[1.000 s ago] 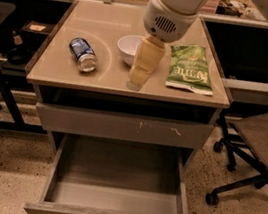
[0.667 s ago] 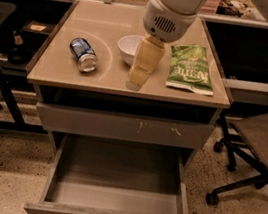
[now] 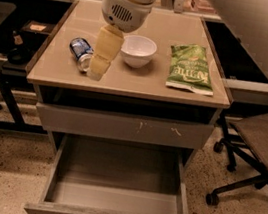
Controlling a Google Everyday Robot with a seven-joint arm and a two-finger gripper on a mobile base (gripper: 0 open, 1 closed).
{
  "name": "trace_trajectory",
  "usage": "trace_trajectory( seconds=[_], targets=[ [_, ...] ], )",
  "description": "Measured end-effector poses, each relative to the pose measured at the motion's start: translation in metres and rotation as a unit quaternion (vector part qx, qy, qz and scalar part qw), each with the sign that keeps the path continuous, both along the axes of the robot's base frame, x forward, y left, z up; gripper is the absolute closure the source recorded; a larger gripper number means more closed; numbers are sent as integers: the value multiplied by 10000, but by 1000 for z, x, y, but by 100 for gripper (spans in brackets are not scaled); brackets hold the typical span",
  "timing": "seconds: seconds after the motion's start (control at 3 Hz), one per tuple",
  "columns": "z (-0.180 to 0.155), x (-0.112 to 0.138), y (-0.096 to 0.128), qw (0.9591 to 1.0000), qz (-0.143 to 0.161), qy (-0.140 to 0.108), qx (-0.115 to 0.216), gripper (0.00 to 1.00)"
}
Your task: Place pepsi can into middle drawer
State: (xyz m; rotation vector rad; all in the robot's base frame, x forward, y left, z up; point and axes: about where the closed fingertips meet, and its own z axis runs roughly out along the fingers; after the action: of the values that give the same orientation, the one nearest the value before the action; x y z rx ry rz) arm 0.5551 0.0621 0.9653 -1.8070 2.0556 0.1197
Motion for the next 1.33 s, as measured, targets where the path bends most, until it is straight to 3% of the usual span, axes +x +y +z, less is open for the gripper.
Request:
trace_trajectory(
  seconds=[0.33, 1.0, 1.33],
  targets=[
    [-7, 7, 37, 9995, 269, 166, 5, 0],
    [-14, 19, 52, 9997, 188, 169, 52, 0],
    [-22, 45, 67, 9996, 102, 246, 49, 0]
  ],
)
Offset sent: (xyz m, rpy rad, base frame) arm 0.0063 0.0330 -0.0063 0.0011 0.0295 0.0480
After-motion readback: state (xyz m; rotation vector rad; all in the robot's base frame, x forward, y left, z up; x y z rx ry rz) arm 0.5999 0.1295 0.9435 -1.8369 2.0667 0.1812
